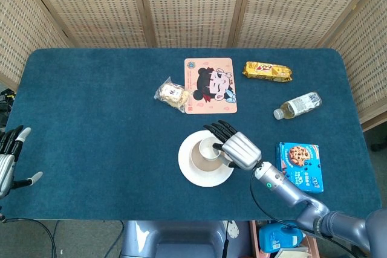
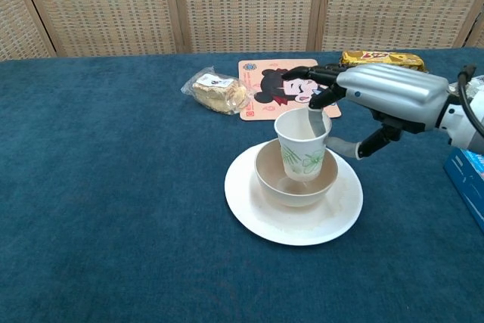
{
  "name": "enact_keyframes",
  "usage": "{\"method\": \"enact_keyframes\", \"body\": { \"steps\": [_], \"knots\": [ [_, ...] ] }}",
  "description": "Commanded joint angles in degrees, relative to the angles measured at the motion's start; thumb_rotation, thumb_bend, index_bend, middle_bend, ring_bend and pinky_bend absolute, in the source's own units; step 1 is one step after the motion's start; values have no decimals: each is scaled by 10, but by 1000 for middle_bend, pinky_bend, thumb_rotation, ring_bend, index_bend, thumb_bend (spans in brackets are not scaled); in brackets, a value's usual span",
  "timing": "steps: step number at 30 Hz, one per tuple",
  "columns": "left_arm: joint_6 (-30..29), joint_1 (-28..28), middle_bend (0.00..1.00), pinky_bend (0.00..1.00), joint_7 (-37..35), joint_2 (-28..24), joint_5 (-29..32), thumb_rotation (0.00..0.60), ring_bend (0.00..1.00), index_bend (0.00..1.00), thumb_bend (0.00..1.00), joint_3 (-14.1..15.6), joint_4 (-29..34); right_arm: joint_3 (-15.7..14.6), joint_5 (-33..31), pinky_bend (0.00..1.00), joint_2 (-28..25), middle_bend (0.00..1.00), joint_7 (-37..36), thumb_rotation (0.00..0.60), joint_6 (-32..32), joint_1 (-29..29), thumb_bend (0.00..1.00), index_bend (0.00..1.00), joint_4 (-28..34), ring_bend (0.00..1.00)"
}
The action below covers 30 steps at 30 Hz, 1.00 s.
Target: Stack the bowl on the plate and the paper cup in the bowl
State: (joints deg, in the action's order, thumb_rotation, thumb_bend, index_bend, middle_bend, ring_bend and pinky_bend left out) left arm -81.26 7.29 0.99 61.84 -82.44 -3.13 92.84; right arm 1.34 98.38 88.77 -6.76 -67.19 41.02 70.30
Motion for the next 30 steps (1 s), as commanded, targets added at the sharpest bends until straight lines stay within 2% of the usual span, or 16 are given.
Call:
{"method": "enact_keyframes", "body": {
  "steps": [1,7,9,11,13,17,20,28,30],
  "knots": [
    [2,1,0,0,0,0,2,600,0,0,0,0,0,-3,1,0,4,11,3,600,3,1,490,639,-1,0],
    [1,0,0,0,1,0,3,600,0,0,0,-1,1,-8,-4,0,11,12,18,600,17,3,486,619,-3,0],
    [1,0,0,0,-1,0,3,600,0,0,0,0,1,-11,-4,0,11,13,27,600,22,3,481,538,-5,0],
    [1,0,0,0,-1,0,4,600,0,0,0,-1,0,-15,-4,0,8,14,34,600,27,3,474,400,-3,0],
    [2,0,0,0,-1,-1,4,600,0,0,0,-1,0,-17,-4,0,6,14,35,600,27,2,467,310,-1,0],
    [1,0,0,0,-2,-1,4,600,0,0,0,-1,0,-19,0,0,3,14,33,600,17,-1,463,183,2,0],
    [1,0,0,0,-2,-1,4,600,0,0,0,-1,1,-22,5,0,-1,14,31,600,9,-3,463,133,5,0],
    [1,0,0,0,2,0,3,600,0,0,0,0,1,-29,27,0,-34,9,27,600,-36,-18,458,111,31,0],
    [0,-1,0,0,2,0,2,600,0,0,0,0,2,-31,31,0,-51,3,25,600,-57,-28,409,86,45,0]
  ]
}}
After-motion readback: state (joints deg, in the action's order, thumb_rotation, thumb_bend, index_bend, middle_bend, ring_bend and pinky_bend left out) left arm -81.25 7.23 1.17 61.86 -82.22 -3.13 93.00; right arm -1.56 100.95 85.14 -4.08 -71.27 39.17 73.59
